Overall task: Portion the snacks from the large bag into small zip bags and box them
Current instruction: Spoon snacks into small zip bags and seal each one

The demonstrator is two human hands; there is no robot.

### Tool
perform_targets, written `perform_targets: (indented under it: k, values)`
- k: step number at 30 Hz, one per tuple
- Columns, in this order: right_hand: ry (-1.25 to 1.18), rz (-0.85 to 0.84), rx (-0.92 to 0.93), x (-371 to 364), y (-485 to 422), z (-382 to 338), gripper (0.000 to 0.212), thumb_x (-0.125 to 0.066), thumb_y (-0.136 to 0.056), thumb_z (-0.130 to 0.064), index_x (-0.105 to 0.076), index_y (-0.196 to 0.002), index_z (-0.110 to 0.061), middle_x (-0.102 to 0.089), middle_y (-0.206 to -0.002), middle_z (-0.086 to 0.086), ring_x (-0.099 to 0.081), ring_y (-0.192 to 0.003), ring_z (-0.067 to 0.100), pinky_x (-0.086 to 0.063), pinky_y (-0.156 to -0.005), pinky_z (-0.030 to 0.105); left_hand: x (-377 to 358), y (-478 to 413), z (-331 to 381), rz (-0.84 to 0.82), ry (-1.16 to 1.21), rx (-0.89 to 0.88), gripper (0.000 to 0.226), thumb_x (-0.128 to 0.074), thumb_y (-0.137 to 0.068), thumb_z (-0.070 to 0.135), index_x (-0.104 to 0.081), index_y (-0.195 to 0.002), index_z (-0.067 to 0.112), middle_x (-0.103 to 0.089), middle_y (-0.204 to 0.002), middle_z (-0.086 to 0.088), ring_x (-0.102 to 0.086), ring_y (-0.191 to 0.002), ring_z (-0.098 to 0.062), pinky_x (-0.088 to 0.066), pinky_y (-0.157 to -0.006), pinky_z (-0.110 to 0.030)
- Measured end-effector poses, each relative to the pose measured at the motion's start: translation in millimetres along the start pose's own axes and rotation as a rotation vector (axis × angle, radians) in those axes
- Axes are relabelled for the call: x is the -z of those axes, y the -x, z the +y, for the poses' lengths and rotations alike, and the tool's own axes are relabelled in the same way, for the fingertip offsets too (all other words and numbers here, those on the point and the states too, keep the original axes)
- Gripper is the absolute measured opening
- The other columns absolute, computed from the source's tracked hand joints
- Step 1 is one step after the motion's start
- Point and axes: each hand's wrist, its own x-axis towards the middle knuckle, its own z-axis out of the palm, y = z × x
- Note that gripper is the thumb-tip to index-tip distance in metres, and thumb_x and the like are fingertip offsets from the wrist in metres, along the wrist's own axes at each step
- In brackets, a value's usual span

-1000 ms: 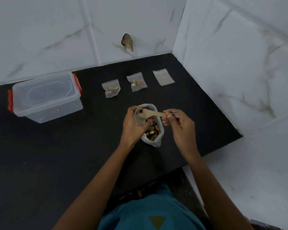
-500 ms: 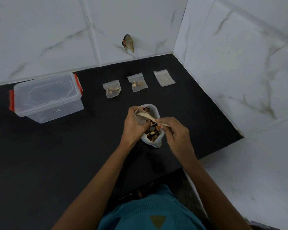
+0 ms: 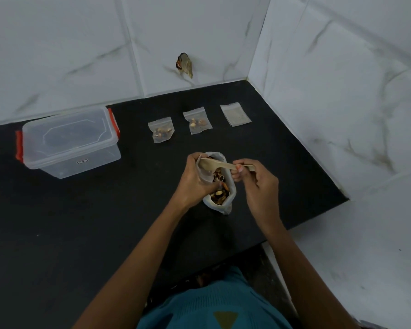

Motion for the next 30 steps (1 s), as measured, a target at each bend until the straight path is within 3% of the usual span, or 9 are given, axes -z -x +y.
perform_targets:
  k: [7, 14, 20, 22, 26, 30]
  values:
    - [-0.120, 0.044, -0.078, 6, -1, -10, 0.022, -0.049, -0.092, -0.005, -0.058, -0.092, -0.025, -0.062, -0.078, -0.008, -0.062, -0.074, 0.001, -0.053, -0.072, 0.020, 3, 2, 2, 0.084, 0.078, 0.019, 0.055, -0.071, -0.074, -0.001, -0.037, -0.114, 0.020, -0.045, -0.102, 0.017, -0.048, -0.095, 0.005, -0.044, -0.071, -0.001]
    - [-0.262, 0.170, -0.283, 10, -7, -3, 0.015, -0.047, -0.094, -0.009, -0.062, -0.094, -0.013, -0.064, -0.080, -0.001, -0.063, -0.071, 0.003, -0.053, -0.066, 0.017, 13, 5, -8, 0.136, 0.033, 0.039, 0.051, -0.070, -0.077, 0.004, -0.040, -0.113, 0.023, -0.046, -0.110, 0.011, -0.047, -0.102, -0.002, -0.045, -0.071, -0.005]
    - [0.021, 0.182, -0.267, 2, -6, 31, 0.015, -0.049, -0.093, -0.009, -0.061, -0.102, -0.006, -0.060, -0.079, -0.009, -0.059, -0.068, -0.008, -0.049, -0.066, 0.009, 19, 7, -22, 0.224, -0.008, 0.104, 0.046, -0.071, -0.079, 0.010, -0.045, -0.115, 0.019, -0.046, -0.099, 0.018, -0.048, -0.091, 0.003, -0.040, -0.076, -0.011]
    - [0.109, 0.144, -0.259, -7, -5, 43, 0.015, -0.050, -0.093, -0.010, -0.061, -0.102, -0.008, -0.062, -0.081, -0.005, -0.059, -0.071, -0.005, -0.048, -0.068, 0.009, 18, 6, -26, 0.222, -0.014, 0.120, 0.045, -0.070, -0.079, 0.011, -0.045, -0.117, 0.017, -0.047, -0.102, 0.014, -0.048, -0.095, 0.000, -0.040, -0.079, -0.015]
    - [0.235, 0.049, -0.190, -23, -4, 57, 0.018, -0.051, -0.093, -0.008, -0.062, -0.105, -0.006, -0.062, -0.094, 0.004, -0.059, -0.083, 0.007, -0.046, -0.070, 0.007, 17, 3, -31, 0.190, -0.019, 0.148, 0.043, -0.069, -0.080, 0.012, -0.044, -0.114, 0.022, -0.049, -0.104, 0.014, -0.049, -0.091, 0.004, -0.039, -0.073, -0.008]
    - [0.304, -0.006, -0.150, -33, -5, 67, 0.022, -0.050, -0.092, -0.008, -0.060, -0.111, -0.002, -0.062, -0.102, 0.010, -0.057, -0.090, 0.008, -0.042, -0.071, 0.006, 15, -3, -38, 0.155, -0.027, 0.159, 0.046, -0.069, -0.081, 0.012, -0.044, -0.119, 0.018, -0.051, -0.116, 0.008, -0.050, -0.097, 0.002, -0.041, -0.075, -0.008]
